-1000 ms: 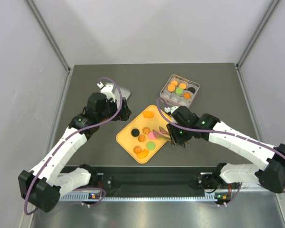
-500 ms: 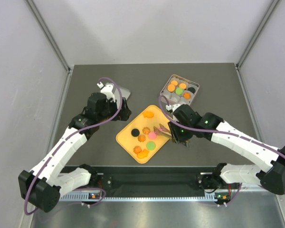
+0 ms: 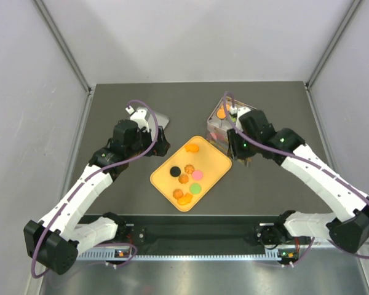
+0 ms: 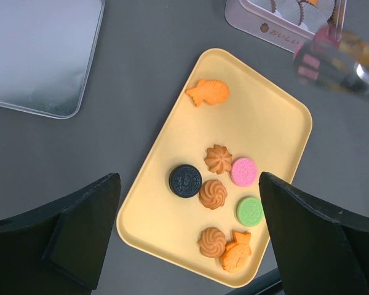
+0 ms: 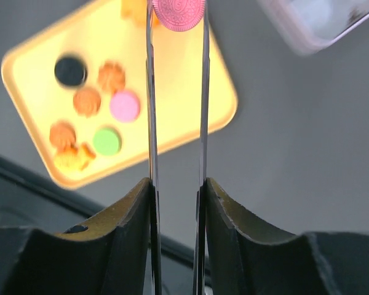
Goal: Pack the cookies
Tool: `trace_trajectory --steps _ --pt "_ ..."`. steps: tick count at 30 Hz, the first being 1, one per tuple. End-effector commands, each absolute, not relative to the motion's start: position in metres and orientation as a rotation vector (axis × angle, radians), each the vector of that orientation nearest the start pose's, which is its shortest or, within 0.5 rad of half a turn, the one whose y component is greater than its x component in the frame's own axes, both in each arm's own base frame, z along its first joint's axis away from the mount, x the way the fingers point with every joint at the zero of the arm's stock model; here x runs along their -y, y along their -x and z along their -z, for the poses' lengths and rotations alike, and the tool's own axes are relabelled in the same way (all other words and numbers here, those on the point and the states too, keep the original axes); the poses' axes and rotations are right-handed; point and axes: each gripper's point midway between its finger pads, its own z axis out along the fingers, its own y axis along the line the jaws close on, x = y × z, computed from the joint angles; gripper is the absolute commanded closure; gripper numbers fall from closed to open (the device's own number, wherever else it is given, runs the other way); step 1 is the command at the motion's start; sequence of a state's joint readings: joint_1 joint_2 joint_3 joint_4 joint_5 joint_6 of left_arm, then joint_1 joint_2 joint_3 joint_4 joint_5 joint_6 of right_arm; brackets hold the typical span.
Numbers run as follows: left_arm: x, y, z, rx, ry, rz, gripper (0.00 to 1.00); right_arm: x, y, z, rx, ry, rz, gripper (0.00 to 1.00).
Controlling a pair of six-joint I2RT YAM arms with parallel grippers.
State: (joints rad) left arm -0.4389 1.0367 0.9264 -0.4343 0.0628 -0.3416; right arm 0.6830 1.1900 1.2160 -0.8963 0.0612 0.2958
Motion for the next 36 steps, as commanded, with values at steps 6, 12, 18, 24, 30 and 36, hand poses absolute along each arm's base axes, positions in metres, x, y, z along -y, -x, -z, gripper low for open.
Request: trace_trajectory --steps 6,12,18,24,30,36 --pt "0.161 -0.289 -0.216 -2.132 -0.136 0.531 0.01 -0.183 -0.325 -0.254 -2.259 0.282 -0.293 0.64" --pt "0.161 -0.289 -0.216 -2.133 -0.137 0.528 0.01 -0.174 -0.361 -0.240 -2.284 0.222 -0.230 0.64" --pt "0.161 -0.290 -0.215 -2.136 -0.136 0.526 0.01 -0.182 -0.380 -0.225 -2.307 0.220 -0.239 0.64" --pt "0.161 -0.290 -0.212 -2.143 -0.136 0.528 0.01 -0.185 -0.384 -0.207 -2.343 0.225 -0.240 0.64" --pt "0.162 -0.290 -0.212 -2.145 -0.136 0.532 0.01 -0.185 -0.384 -0.198 -2.356 0.217 -0.253 0.63" --pt "0.161 -0.290 -0.213 -2.141 -0.136 0.529 0.01 -0.187 -0.380 -0.188 -2.381 0.224 -0.268 0.63"
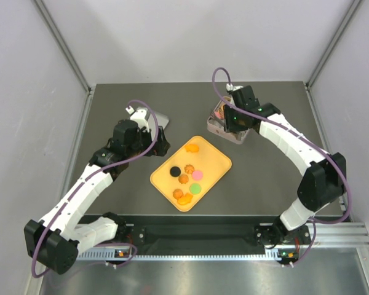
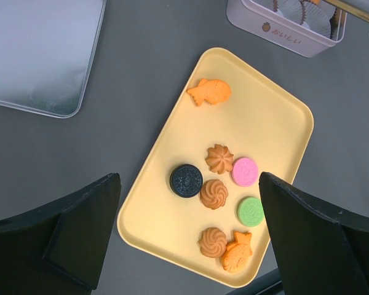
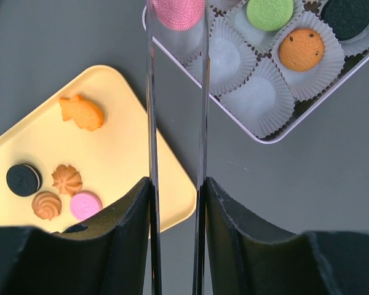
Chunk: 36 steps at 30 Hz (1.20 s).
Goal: Pack the cookies
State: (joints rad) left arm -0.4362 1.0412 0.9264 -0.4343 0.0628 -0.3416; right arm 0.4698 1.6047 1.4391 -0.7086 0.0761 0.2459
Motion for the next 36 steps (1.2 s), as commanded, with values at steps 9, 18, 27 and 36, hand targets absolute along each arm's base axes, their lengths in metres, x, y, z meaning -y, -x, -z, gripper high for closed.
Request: trace_trajectory --steps 9,18,27,36 --pt "0.162 -0.290 -0.212 -2.143 -0.138 0.531 0.01 -0.184 -0.374 -0.179 -2.393 0.210 -0.268 0.62" --pt "0.161 -0.290 -0.214 -2.138 -0.136 0.530 0.01 -0.186 -0.372 -0.174 -2.400 0.214 -0.284 0.62" --pt "0.161 -0.290 -0.214 -2.138 -0.135 0.528 0.01 -0.186 -0.374 -0.177 -2.392 0.212 -0.284 0.55" --pt "0.161 -0.290 -0.214 -2.137 -0.134 0.529 0.01 -0.182 -0.379 -0.196 -2.350 0.204 -0.275 0.55"
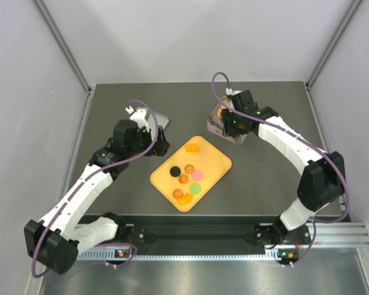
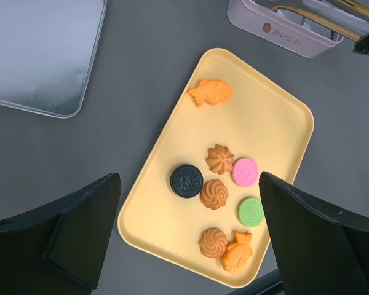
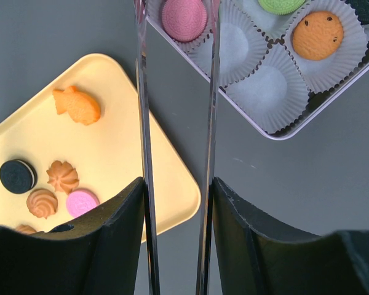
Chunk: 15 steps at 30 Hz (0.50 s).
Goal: Pack the cookies
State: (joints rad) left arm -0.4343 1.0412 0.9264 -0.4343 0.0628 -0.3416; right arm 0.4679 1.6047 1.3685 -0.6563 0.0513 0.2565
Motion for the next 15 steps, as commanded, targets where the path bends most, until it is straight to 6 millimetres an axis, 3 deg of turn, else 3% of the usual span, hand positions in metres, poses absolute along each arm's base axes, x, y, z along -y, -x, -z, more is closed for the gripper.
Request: trace_trajectory --steps 1,5,10,15 --pt "0.161 -0.290 -0.215 -2.135 -0.136 0.530 0.01 -0.181 -0.379 -0.200 -2.342 0.203 -0.272 0.55" --pt "0.160 -0.290 -0.214 -2.136 -0.130 0.523 0.01 -0.179 -0.377 -0.224 -2.296 0.200 -0.281 0.55" --pt "0.160 -0.290 -0.214 -2.137 -0.132 0.522 0.01 -0.184 -0.355 -0.243 -2.262 0.234 -0.333 0.55" --pt "0.158 -0.291 -0.215 -2.134 -0.125 0.516 0.01 -0.212 -0.305 -0.231 -2.282 0.373 -0.381 0.55"
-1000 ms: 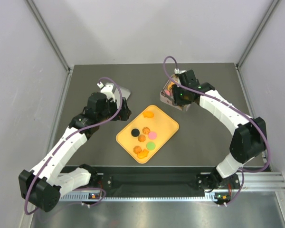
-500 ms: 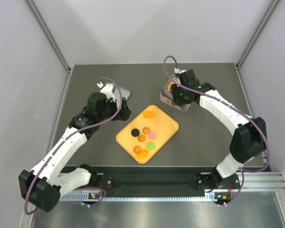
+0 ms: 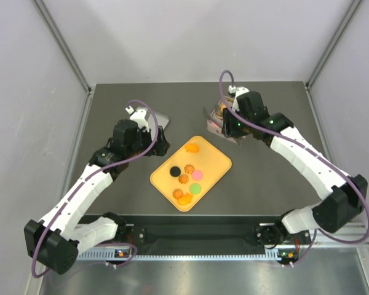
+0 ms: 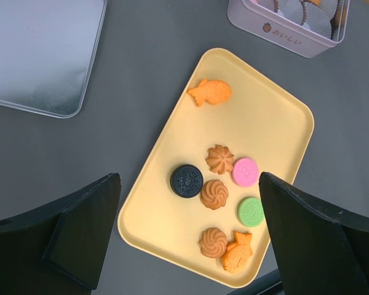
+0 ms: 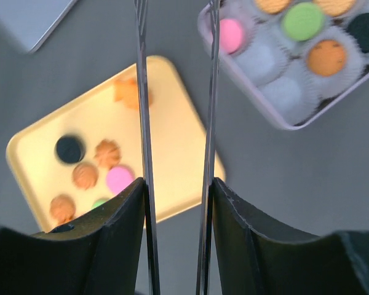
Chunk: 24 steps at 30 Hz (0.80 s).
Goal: Pack the cookies
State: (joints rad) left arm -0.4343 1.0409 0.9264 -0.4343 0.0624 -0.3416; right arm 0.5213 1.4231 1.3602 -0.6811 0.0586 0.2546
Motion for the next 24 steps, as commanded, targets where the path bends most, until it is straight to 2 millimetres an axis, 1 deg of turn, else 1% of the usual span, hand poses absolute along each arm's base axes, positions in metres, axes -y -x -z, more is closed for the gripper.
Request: trace_trajectory --steps 1,2,3,4,5,7,8,10,11,13,15,19,20,24 --pt "0.158 -0.291 -0.215 -2.134 -0.123 0.513 0.01 -0.217 -0.296 -0.226 -2.291 0.401 -0.381 0.55" --pt "0.157 -0.291 -0.215 -2.132 -0.120 0.511 0.01 -0.230 -0.279 -0.219 -2.302 0.457 -0.403 0.55" --pt "0.156 -0.292 -0.215 -2.131 -0.117 0.507 0.01 -0.236 -0.270 -0.216 -2.307 0.484 -0.415 0.55" --pt "0.156 -0.292 -0.216 -2.129 -0.115 0.504 0.01 -0.240 -0.260 -0.207 -2.329 0.517 -0.414 0.55" --pt "0.155 -0.292 -0.216 -2.128 -0.112 0.502 0.01 -0.253 -0.245 -0.204 -2.332 0.575 -0.441 0.55" --pt "0.154 -0.292 -0.218 -2.121 -0.108 0.500 0.01 -0.265 -0.230 -0.196 -2.349 0.629 -0.470 0.55" --pt "0.154 -0.292 -0.218 -2.120 -0.107 0.501 0.01 -0.276 -0.217 -0.192 -2.353 0.690 -0.484 0.55" --pt "0.155 -0.292 -0.218 -2.120 -0.108 0.505 0.01 -0.286 -0.207 -0.188 -2.358 0.735 -0.494 0.53" --pt "0.155 -0.292 -0.217 -2.123 -0.108 0.504 0.01 -0.294 -0.197 -0.183 -2.364 0.780 -0.506 0.52" --pt "0.155 -0.292 -0.217 -2.123 -0.108 0.504 0.01 -0.303 -0.189 -0.179 -2.369 0.821 -0.505 0.52" --pt "0.155 -0.291 -0.218 -2.122 -0.111 0.509 0.01 -0.308 -0.186 -0.169 -2.388 0.847 -0.485 0.52" --pt "0.155 -0.292 -0.218 -2.119 -0.109 0.507 0.01 -0.318 -0.179 -0.161 -2.391 0.896 -0.456 0.52" --pt "0.155 -0.291 -0.218 -2.122 -0.111 0.506 0.01 -0.320 -0.179 -0.157 -2.399 0.906 -0.443 0.52" --pt "0.156 -0.291 -0.216 -2.127 -0.114 0.510 0.01 -0.320 -0.179 -0.152 -2.403 0.915 -0.397 0.52"
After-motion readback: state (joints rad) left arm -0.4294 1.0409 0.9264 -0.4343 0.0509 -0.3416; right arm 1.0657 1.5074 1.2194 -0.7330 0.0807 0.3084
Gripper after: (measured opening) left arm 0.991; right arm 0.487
